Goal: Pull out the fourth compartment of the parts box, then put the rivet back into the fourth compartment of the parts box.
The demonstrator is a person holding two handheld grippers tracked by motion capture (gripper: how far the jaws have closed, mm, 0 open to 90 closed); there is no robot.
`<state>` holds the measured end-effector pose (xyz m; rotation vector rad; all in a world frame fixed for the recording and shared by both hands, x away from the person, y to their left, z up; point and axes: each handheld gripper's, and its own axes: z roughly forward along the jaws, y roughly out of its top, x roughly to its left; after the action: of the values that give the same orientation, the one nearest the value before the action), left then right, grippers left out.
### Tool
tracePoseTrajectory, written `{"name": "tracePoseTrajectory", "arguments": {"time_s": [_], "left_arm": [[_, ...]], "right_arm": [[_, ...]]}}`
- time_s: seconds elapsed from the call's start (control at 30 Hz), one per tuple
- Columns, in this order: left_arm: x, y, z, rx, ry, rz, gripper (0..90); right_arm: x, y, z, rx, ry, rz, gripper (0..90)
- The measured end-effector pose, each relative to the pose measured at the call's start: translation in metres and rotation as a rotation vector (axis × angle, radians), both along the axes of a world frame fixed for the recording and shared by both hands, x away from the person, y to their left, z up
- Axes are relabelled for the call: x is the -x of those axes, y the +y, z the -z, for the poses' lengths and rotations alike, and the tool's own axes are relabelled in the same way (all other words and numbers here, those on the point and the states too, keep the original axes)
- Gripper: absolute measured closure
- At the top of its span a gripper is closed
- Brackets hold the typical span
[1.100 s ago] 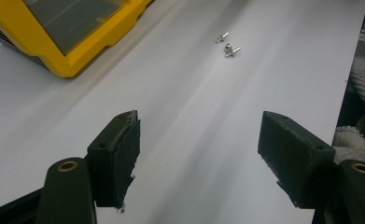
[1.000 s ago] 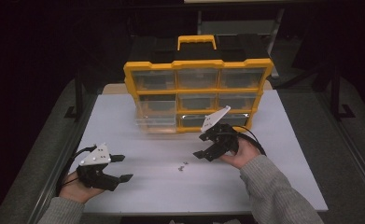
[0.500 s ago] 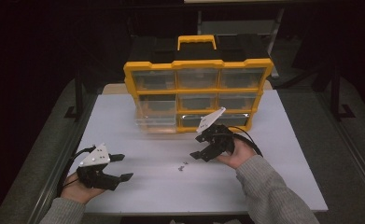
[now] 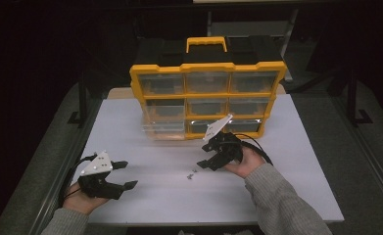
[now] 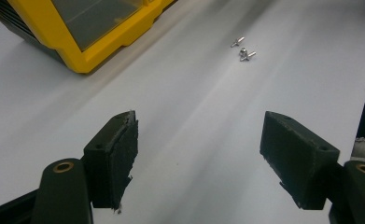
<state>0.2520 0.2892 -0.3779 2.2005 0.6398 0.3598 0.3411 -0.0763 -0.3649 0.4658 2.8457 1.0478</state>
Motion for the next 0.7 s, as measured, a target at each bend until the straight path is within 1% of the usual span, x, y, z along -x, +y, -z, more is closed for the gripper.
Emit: {"name": "tracePoseTrajectory", "arguments": {"time_s": [0.03,0.07,0.2,0.23,0.27,0.33,0.37,0.43,0.47,0.5,0.53,0.57,0.6,0.63,0.67,0.7], "left_arm": [[0.000,0.000,0.000,-0.006,-0.003,0.000,27.1],[0.000,-0.001,0.000,-0.002,-0.002,-0.003,26.8],[0.001,-0.001,0.000,0.002,-0.007,-0.003,26.5],[0.001,-0.001,-0.001,-0.002,-0.012,0.001,26.4],[0.001,-0.001,-0.001,0.000,-0.013,0.000,26.5],[0.002,-0.001,-0.001,0.003,-0.016,-0.002,26.4],[0.002,-0.001,-0.001,-0.001,-0.019,-0.002,26.4],[0.002,-0.001,-0.001,0.001,-0.020,-0.005,26.4],[0.002,-0.002,-0.001,0.003,-0.021,-0.006,26.4],[0.002,-0.002,-0.001,0.003,-0.020,-0.007,26.3],[0.002,-0.002,-0.001,-0.001,-0.021,-0.006,26.3],[0.001,-0.003,-0.001,-0.002,-0.021,-0.004,26.3],[0.001,-0.003,0.000,-0.007,-0.021,-0.001,26.3],[0.000,-0.003,0.000,-0.019,-0.024,0.006,26.3],[0.000,-0.004,0.000,-0.013,-0.022,0.002,26.3],[0.000,-0.004,0.001,-0.008,-0.022,0.002,26.3]], "right_arm": [[0.000,0.001,0.002,0.003,0.001,-0.005,40.9],[0.000,0.003,0.004,0.014,0.010,0.000,41.9],[-0.002,0.009,0.013,0.028,0.013,-0.012,47.8],[-0.002,0.010,0.015,0.032,0.024,-0.007,48.8],[-0.003,0.013,0.018,0.038,0.031,-0.007,50.6],[-0.005,0.017,0.025,0.057,0.024,-0.016,52.2],[-0.007,0.019,0.028,0.060,0.034,-0.018,54.4],[-0.010,0.022,0.035,0.069,0.035,-0.025,56.3],[-0.011,0.024,0.038,0.074,0.041,-0.022,57.1],[-0.013,0.025,0.042,0.076,0.058,-0.026,58.6],[-0.015,0.026,0.045,0.074,0.047,-0.039,59.6],[-0.015,0.028,0.047,0.081,0.056,-0.033,60.1],[-0.015,0.029,0.050,0.078,0.058,-0.041,60.7],[-0.016,0.030,0.053,0.077,0.062,-0.045,61.4],[-0.015,0.031,0.055,0.087,0.074,-0.037,61.8],[-0.007,0.032,0.053,0.137,0.155,0.042,62.3]]}}
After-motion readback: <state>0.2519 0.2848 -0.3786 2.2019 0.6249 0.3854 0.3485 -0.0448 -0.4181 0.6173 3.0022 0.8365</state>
